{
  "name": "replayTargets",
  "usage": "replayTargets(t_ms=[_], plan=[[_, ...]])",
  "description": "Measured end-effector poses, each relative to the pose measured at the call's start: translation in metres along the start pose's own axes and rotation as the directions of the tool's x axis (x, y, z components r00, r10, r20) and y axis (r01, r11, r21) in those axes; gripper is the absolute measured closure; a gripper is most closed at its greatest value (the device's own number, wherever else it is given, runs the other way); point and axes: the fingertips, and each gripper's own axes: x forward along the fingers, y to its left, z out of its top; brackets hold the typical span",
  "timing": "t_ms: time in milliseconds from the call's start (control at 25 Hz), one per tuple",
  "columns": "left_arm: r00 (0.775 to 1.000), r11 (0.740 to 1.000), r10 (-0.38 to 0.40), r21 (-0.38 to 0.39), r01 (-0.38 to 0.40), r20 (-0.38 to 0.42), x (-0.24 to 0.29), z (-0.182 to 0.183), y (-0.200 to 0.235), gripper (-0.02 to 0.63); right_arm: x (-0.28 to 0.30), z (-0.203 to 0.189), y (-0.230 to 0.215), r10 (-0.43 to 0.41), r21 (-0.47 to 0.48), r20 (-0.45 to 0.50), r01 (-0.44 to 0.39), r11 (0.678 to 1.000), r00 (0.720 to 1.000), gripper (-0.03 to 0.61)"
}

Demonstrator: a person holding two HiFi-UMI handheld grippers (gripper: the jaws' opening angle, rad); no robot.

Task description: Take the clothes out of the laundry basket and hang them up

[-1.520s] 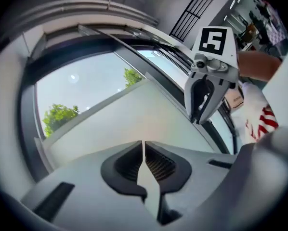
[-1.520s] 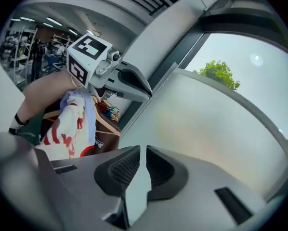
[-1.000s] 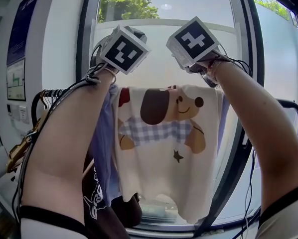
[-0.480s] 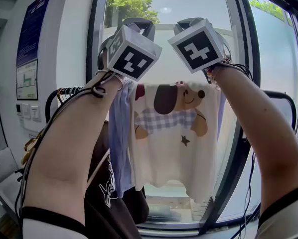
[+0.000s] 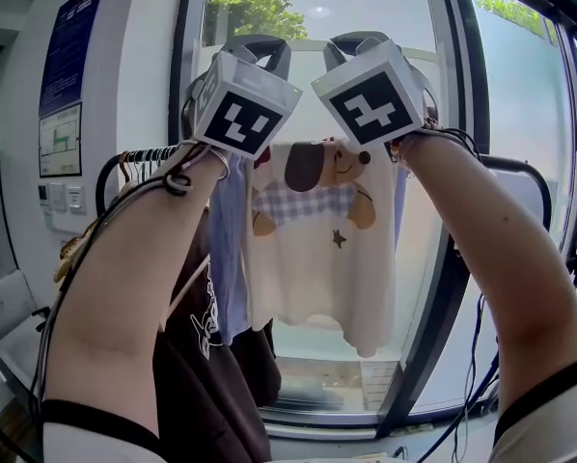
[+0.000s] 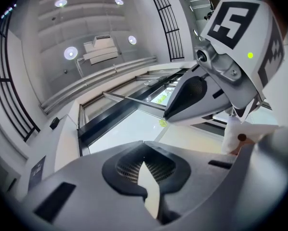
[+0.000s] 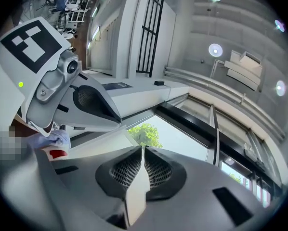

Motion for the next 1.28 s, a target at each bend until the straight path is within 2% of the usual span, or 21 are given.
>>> replayTargets(t_ms=[160, 240, 440, 520, 680, 880, 1080, 1160, 1280], plan=[[1.000, 1.000, -0.008, -0.001, 0.008, 0.020, -0.022, 0.028, -0.015, 0.604, -0.025, 0.004, 0.000, 0.021, 0.037, 0.025, -0.022, 0.999, 0.999, 0.538], [1.000, 1.000, -0.004, -0.029, 0.005, 0.012, -0.034, 0.037, -0.023, 0.604, -0.040, 0.004, 0.001, 0.039, 0.056, 0.034, -0.041, 0.998, 0.999, 0.538], [0.997, 0.991, 0.032, -0.126, -0.041, -0.069, -0.069, 0.036, -0.048, 0.604, -0.094, 0.001, 0.002, 0.051, 0.118, 0.102, -0.063, 0.991, 0.993, 0.538], [0.994, 0.989, 0.037, -0.140, -0.051, -0.099, -0.085, 0.041, -0.062, 0.604, -0.119, -0.008, 0.002, 0.062, 0.160, 0.110, -0.079, 0.984, 0.992, 0.538], [0.987, 0.985, 0.026, -0.162, -0.052, -0.159, -0.130, 0.042, -0.093, 0.604, -0.168, -0.024, 0.010, 0.099, 0.290, 0.113, -0.128, 0.948, 0.989, 0.538], [0.991, 0.972, -0.018, -0.234, -0.014, -0.134, -0.179, 0.064, -0.139, 0.604, -0.231, -0.050, 0.010, 0.088, 0.423, 0.092, -0.119, 0.898, 0.992, 0.538], [0.995, 0.932, -0.045, -0.363, 0.008, -0.092, -0.230, 0.080, -0.172, 0.604, -0.297, -0.064, 0.017, 0.081, 0.553, 0.081, -0.112, 0.825, 0.993, 0.538], [0.994, 0.904, -0.068, -0.427, 0.024, -0.087, -0.252, 0.080, -0.189, 0.604, -0.321, -0.065, 0.022, 0.080, 0.595, 0.083, -0.114, 0.796, 0.993, 0.538], [0.988, 0.852, -0.110, -0.523, 0.038, -0.107, -0.281, 0.072, -0.210, 0.604, -0.352, -0.060, 0.031, 0.070, 0.625, 0.078, -0.103, 0.774, 0.995, 0.538]])
